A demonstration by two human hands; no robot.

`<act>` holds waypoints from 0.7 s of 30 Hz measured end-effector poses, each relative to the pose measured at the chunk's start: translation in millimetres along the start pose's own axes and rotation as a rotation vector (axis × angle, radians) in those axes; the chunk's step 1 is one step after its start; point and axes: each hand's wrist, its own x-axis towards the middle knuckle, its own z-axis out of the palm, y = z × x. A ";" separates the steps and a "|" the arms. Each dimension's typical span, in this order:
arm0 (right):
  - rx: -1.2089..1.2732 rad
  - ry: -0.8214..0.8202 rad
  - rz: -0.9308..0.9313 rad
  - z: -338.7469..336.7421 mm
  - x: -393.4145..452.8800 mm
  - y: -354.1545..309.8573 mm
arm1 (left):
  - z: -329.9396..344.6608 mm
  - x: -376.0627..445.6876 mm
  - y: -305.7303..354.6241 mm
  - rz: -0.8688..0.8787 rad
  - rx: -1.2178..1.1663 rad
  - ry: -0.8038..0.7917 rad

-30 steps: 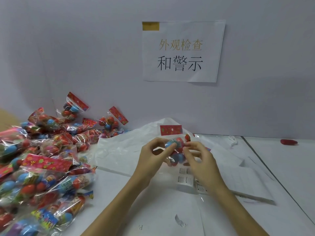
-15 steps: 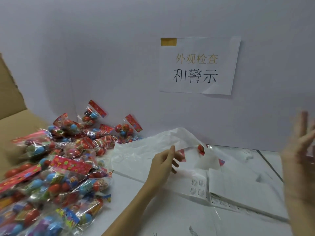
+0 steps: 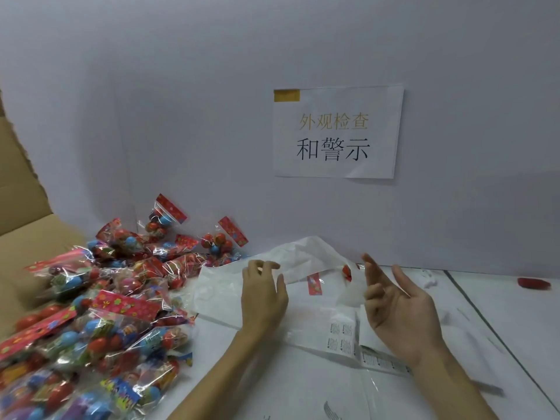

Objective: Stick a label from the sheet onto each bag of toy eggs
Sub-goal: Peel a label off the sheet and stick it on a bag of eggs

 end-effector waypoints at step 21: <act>-0.250 0.115 0.050 -7.1 11.3 19.5 | -58.5 101.7 5.7 0.222 -0.050 0.234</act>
